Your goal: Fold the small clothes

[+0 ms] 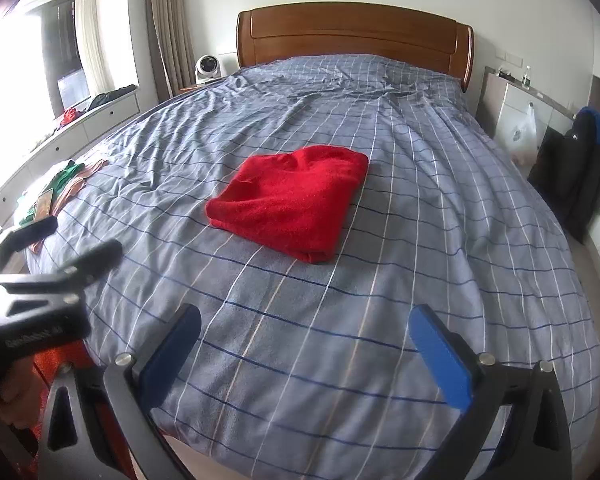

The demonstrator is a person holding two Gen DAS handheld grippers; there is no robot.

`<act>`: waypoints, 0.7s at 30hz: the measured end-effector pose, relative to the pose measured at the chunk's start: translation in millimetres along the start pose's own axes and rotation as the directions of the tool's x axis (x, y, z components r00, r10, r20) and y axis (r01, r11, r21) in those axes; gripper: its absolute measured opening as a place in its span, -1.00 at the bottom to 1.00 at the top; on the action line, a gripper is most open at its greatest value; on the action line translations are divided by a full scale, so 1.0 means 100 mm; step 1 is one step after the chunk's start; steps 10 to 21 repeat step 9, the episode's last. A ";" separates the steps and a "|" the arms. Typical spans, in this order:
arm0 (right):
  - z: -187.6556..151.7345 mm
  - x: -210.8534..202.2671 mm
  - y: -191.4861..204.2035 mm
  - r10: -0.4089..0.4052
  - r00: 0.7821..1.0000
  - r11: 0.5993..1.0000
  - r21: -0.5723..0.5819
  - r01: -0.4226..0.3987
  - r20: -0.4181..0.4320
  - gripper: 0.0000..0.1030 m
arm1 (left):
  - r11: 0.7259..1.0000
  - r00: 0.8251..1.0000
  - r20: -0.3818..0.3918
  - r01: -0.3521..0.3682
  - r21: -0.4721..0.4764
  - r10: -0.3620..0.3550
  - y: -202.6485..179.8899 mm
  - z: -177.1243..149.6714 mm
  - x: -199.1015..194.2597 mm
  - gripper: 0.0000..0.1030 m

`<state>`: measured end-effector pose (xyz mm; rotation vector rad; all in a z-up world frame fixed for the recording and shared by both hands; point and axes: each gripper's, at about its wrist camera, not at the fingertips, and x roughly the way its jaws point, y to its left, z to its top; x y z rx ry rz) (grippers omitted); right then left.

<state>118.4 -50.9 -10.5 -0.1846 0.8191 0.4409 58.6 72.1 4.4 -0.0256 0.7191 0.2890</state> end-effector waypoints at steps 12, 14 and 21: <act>-0.03 -0.01 0.01 0.003 1.000 1.000 0.004 -0.003 0.000 0.99 | 0.999 1.000 -0.004 0.012 -0.033 -0.012 0.02 -0.06 0.01 0.99; -0.03 -0.01 0.01 0.003 1.000 1.000 0.004 -0.003 0.000 0.99 | 0.999 1.000 -0.004 0.012 -0.033 -0.012 0.02 -0.06 0.01 0.99; -0.03 -0.01 0.01 0.003 1.000 1.000 0.004 -0.003 0.000 0.99 | 0.999 1.000 -0.004 0.012 -0.033 -0.012 0.02 -0.06 0.01 0.99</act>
